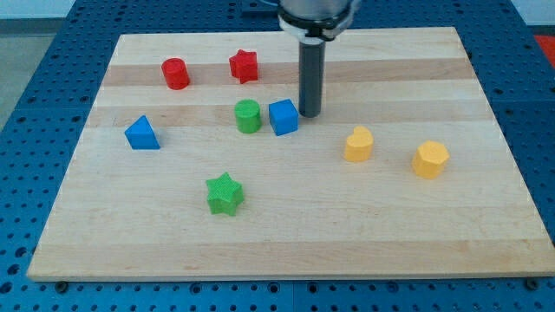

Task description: Move the blue cube into the green circle

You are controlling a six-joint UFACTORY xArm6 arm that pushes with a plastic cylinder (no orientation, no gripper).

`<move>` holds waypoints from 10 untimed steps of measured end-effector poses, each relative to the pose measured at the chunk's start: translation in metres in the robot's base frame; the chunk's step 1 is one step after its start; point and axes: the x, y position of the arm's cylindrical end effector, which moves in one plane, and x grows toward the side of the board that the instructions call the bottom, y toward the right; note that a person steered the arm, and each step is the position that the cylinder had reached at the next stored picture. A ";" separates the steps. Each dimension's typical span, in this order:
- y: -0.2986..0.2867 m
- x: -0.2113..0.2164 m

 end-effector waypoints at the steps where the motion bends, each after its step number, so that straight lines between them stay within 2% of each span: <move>1: 0.017 0.006; 2: 0.002 0.021; 4: -0.038 0.024; 5: -0.024 0.026; 6: -0.017 0.056; 8: -0.046 0.089; 10: -0.027 0.143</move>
